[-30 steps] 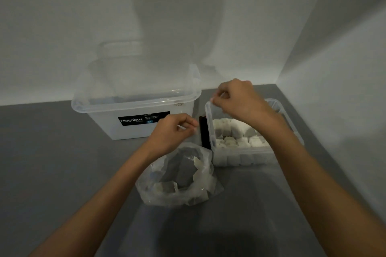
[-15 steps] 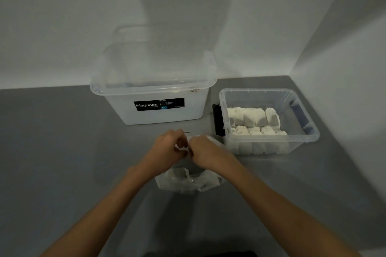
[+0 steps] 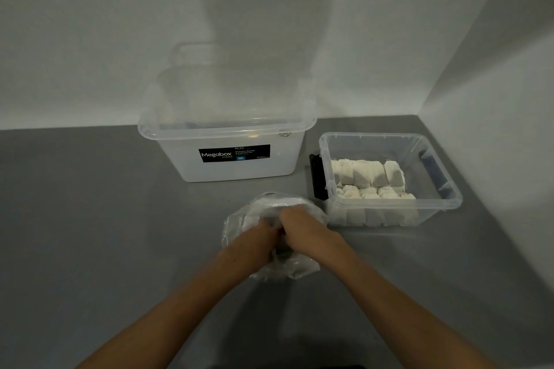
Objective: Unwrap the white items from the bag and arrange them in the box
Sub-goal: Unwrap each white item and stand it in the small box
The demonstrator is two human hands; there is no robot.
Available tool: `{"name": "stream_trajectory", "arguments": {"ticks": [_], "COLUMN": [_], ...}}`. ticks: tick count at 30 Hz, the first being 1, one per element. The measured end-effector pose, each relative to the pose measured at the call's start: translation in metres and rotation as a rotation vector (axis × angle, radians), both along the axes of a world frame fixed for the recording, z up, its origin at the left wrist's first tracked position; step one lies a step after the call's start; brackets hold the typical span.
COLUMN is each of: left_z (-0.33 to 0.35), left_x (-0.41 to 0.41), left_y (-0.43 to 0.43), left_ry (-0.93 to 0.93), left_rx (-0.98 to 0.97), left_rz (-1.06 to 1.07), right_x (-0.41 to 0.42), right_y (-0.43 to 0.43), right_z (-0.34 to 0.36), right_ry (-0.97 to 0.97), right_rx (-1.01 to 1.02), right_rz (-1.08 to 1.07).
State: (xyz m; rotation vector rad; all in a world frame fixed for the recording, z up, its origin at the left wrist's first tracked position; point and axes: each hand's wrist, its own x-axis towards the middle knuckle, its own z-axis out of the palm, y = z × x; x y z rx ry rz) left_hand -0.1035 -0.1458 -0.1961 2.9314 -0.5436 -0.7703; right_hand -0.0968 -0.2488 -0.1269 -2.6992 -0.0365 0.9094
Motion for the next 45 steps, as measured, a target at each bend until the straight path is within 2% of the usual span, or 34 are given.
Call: {"name": "stream_trajectory", "arguments": {"ticks": [1,3,6,12,18,22,25,28,33,38,42,45], "left_z": [-0.003,-0.008,0.0,0.043,0.094,0.112,0.117,0.123,0.139,0.149,0.152,0.155], "left_x": [0.001,0.0,-0.004,-0.011,-0.013,-0.016,-0.019,-0.021,-0.02,-0.01,0.003,0.014], "left_y": [0.0,0.002,0.002,0.007,0.03,0.034,0.031,0.028,0.028,0.011,-0.011,-0.031], "left_ry": [-0.023,-0.011,-0.028,-0.025,-0.16,-0.194,-0.181,-0.116,0.21,0.437,0.491,0.443], "left_rx": [0.032,0.053,-0.106,-0.179,-0.624,-0.878,-0.975,-1.045,-1.148,-1.199,-1.21,-1.297], "left_rz": [-0.006,0.027,0.089,0.11,0.3,0.419,0.465,0.463,0.455,0.454,0.461,0.545], "right_x": [-0.002,0.0,-0.005,-0.018,-0.011,-0.015,-0.019,-0.018,-0.013,-0.003,0.008,0.018], "right_y": [-0.001,0.0,-0.005,-0.025,-0.044,-0.047,-0.045,-0.048,-0.069,-0.095,-0.114,-0.128], "right_z": [0.004,0.005,0.019,0.059,0.066,0.067,0.065,0.064,0.082,0.102,0.116,0.123], "right_ry": [0.013,-0.043,-0.091,-0.269,-0.406,-0.37,-0.339,-0.381,-0.288,-0.204,-0.215,-0.28], "right_rx": [-0.051,-0.005,0.087,0.314,0.477,0.619,0.69,0.776,1.042,1.053,1.018,1.033], "right_rz": [0.007,0.028,0.065,0.101,0.0,-0.05,-0.05,-0.055,-0.06,-0.021,-0.007,-0.115]}}
